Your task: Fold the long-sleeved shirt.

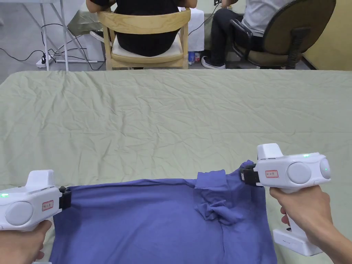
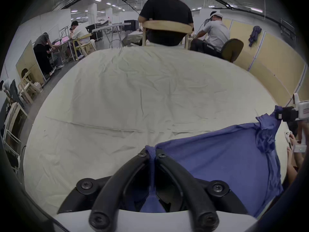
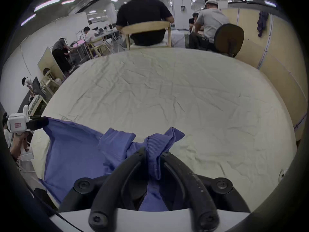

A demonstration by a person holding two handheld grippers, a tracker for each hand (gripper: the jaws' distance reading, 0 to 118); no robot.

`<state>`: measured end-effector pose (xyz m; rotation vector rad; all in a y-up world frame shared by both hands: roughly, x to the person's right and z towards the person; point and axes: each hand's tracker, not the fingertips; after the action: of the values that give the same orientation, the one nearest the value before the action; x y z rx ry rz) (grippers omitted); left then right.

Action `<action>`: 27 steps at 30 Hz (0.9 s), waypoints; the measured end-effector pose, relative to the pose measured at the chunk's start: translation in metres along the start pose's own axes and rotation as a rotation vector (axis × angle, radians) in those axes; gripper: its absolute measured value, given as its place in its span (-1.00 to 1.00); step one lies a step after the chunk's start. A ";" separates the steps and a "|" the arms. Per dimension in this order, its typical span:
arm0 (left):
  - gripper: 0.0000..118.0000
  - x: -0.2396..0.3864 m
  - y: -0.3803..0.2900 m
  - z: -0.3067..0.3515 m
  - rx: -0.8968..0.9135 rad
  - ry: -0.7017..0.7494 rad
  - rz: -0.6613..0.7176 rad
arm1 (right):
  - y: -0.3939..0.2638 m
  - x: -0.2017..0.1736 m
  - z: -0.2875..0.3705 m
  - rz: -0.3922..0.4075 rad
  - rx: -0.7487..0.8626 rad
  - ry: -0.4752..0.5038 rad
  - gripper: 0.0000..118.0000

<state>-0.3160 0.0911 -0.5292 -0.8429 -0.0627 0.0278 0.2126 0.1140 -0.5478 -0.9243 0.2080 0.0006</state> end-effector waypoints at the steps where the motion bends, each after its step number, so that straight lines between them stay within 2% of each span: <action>1: -0.91 -0.001 -0.003 0.011 0.010 -0.006 0.004 | -0.006 -0.003 0.010 -0.001 0.007 0.006 -0.79; 8: -0.91 -0.001 -0.039 0.087 0.057 -0.018 0.005 | -0.059 -0.026 0.080 0.023 0.067 0.024 -0.79; 13: -0.91 -0.004 -0.079 0.126 0.063 -0.034 0.033 | -0.111 -0.034 0.116 -0.003 0.086 0.044 -0.79; 21: -0.91 -0.014 -0.146 0.147 0.011 -0.040 0.069 | -0.196 -0.046 0.143 -0.032 0.020 0.049 -0.79; 24: -0.91 -0.014 -0.167 0.150 -0.022 -0.039 0.060 | -0.217 -0.046 0.143 -0.070 -0.008 0.056 -0.79; 27: -0.91 -0.016 -0.183 0.141 -0.083 -0.045 0.071 | -0.227 -0.047 0.132 -0.063 -0.049 0.042 -0.79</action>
<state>-0.3409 0.0739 -0.3002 -0.9274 -0.0762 0.1119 0.2099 0.0851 -0.2824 -0.9799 0.2189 -0.0726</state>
